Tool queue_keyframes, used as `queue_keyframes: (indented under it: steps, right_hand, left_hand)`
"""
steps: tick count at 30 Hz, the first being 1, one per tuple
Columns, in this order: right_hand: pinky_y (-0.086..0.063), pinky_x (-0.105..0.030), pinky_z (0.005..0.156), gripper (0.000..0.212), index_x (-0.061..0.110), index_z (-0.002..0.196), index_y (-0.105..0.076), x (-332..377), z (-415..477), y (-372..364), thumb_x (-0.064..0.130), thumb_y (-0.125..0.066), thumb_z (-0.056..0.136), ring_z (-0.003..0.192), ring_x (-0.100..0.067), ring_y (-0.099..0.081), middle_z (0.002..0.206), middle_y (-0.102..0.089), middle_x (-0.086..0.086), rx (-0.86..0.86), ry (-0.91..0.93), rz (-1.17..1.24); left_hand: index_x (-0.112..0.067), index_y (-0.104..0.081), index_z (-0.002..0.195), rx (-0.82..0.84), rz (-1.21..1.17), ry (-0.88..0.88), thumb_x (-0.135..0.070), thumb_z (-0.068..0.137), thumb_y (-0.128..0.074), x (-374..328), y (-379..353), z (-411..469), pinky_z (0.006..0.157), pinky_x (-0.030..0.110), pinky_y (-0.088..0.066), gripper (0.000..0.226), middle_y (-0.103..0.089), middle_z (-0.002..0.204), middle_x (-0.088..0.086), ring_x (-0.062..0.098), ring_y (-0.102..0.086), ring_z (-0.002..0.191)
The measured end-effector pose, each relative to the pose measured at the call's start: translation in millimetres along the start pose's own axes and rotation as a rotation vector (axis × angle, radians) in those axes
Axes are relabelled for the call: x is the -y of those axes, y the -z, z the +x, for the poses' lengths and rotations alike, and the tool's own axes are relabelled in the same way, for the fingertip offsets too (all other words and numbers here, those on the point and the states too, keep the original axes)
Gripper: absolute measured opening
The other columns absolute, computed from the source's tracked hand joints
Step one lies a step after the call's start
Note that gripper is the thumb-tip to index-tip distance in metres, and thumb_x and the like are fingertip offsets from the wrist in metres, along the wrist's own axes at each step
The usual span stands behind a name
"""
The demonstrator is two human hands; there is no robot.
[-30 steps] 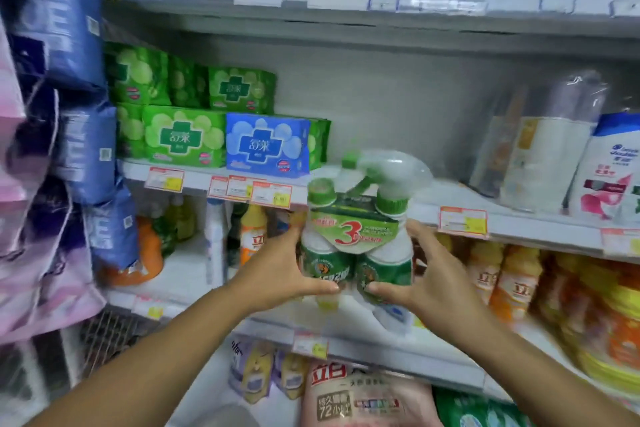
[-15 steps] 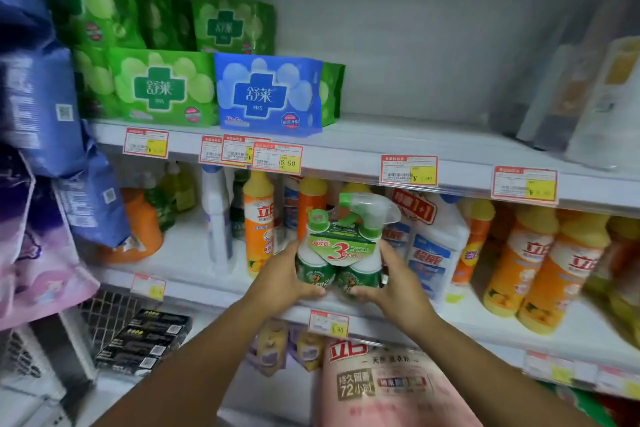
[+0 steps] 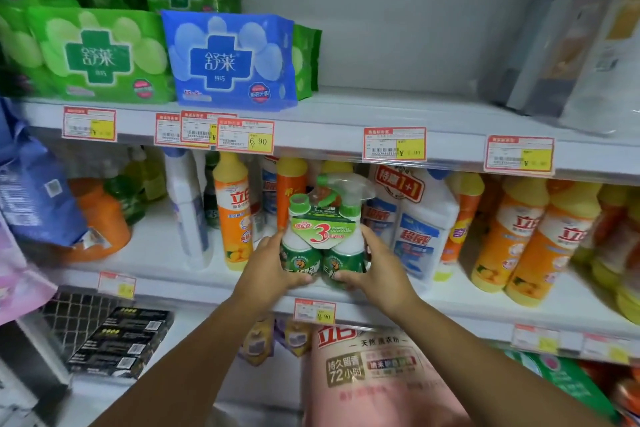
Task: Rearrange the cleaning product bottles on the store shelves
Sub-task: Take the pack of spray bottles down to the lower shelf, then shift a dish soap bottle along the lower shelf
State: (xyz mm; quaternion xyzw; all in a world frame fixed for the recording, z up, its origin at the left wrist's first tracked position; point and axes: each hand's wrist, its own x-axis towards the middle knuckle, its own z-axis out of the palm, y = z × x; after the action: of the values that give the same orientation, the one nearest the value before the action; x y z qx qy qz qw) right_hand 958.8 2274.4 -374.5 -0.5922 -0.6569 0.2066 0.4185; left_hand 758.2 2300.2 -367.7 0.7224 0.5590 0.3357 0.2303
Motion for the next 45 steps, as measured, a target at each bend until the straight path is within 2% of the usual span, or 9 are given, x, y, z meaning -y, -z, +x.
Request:
queue_keyframes:
  steps: [3, 6, 10, 17, 22, 28, 33, 38, 45]
  right_hand:
    - [-0.044, -0.037, 0.101, 0.085, 0.037, 0.134, -0.039, 1.6, -3.9, -0.5, 0.032, -0.084, 0.062, 0.121, -0.013, -0.050, 0.131, -0.054, 0.006, 0.008, -0.002, -0.004]
    - [-0.040, -0.038, 0.106, 0.082, 0.026, 0.144, -0.032, 2.9, -16.7, 5.9, 0.039, -0.075, 0.075, 0.128, -0.014, -0.045, 0.143, -0.044, 0.002, -0.016, -0.032, -0.029]
    - [-0.049, -0.028, 0.088, 0.049, 0.027, 0.133, -0.046, -2.1, -48.9, 38.7, 0.034, -0.063, 0.088, 0.099, -0.006, -0.056, 0.118, -0.055, 0.007, -0.204, -0.009, 0.007]
    - [-0.043, -0.013, 0.067, 0.025, 0.026, 0.114, -0.056, -55.8, -93.9, 112.8, 0.027, -0.060, 0.090, 0.088, -0.002, -0.057, 0.102, -0.058, 0.008, -0.584, -0.084, -0.025]
    - [-0.047, -0.038, 0.086, 0.041, 0.013, 0.121, -0.050, -95.4, -101.3, 161.6, 0.022, -0.068, 0.085, 0.096, -0.015, -0.052, 0.109, -0.049, 0.000, -0.753, -0.244, -0.025]
    - [-0.043, -0.037, 0.097, 0.076, 0.021, 0.142, -0.032, -128.4, -82.3, 192.1, 0.022, -0.075, 0.079, 0.116, -0.011, -0.047, 0.128, -0.047, 0.005, -0.585, -0.304, 0.092]
    - [-0.048, -0.036, 0.092, 0.049, 0.023, 0.127, -0.048, -142.0, -66.7, 198.2, 0.026, -0.071, 0.083, 0.095, -0.011, -0.060, 0.113, -0.065, 0.005, -0.496, -0.350, 0.041]
    - [-0.045, -0.035, 0.091, 0.053, 0.017, 0.131, -0.046, -154.9, -48.6, 201.5, 0.027, -0.069, 0.085, 0.104, -0.021, -0.062, 0.121, -0.065, -0.003, -0.493, -0.369, -0.028]
    - [-0.041, -0.033, 0.091, 0.054, 0.013, 0.134, -0.043, -158.7, -33.4, 199.7, 0.023, -0.067, 0.087, 0.110, -0.027, -0.060, 0.127, -0.061, -0.008, -0.510, -0.370, -0.066]
  left_hand:
    - [-0.024, -0.044, 0.131, -0.042, -0.023, 0.021, -0.036, 0.056, -0.087, -1.2, -3.1, -5.7, 0.085, 0.025, -0.043, 0.087, -0.053, 0.121, 0.000, 0.011, -0.053, 0.097]
    - [-0.022, -0.035, 0.138, -0.206, 0.042, 0.036, -0.034, 0.065, -0.082, -4.2, -6.7, -17.1, 0.093, 0.037, -0.043, 0.088, -0.046, 0.131, 0.007, 0.023, -0.050, 0.114]
    - [-0.016, -0.041, 0.132, -0.440, 0.168, -0.211, -0.027, 0.075, -0.074, -35.7, -17.9, -38.7, 0.099, 0.042, -0.038, 0.067, -0.047, 0.128, 0.009, 0.025, -0.039, 0.119]
    - [-0.022, -0.045, 0.130, -0.144, 0.159, -0.513, -0.035, 0.084, -0.060, -82.0, -89.0, -47.5, 0.101, 0.028, -0.034, 0.050, -0.046, 0.131, -0.005, 0.011, -0.038, 0.123]
    - [-0.019, -0.045, 0.132, -0.009, 0.143, -0.452, -0.034, 0.085, -0.062, -87.8, -134.6, -38.8, 0.102, 0.028, -0.032, 0.052, -0.044, 0.134, -0.004, 0.014, -0.039, 0.126]
    - [-0.025, -0.060, 0.106, 0.075, 0.230, -0.437, -0.053, 0.078, -0.052, -64.1, -155.3, -32.1, 0.081, 0.026, -0.038, 0.040, -0.049, 0.103, -0.014, 0.010, -0.050, 0.097]
    - [-0.033, -0.060, 0.105, 0.130, 0.272, -0.455, -0.061, 0.075, -0.041, -62.6, -152.4, -22.7, 0.079, 0.026, -0.041, 0.045, -0.049, 0.102, -0.020, 0.002, -0.048, 0.095]
    - [-0.033, -0.063, 0.105, 0.144, 0.281, -0.488, -0.055, 0.081, -0.049, -64.0, -145.8, -20.4, 0.074, 0.009, -0.032, 0.036, -0.052, 0.103, -0.019, -0.002, -0.044, 0.093]
    - [-0.028, -0.066, 0.102, 0.144, 0.237, -0.469, -0.047, 0.082, -0.054, -56.8, -144.0, -18.5, 0.075, 0.012, -0.034, 0.031, -0.054, 0.099, -0.017, 0.002, -0.047, 0.091]
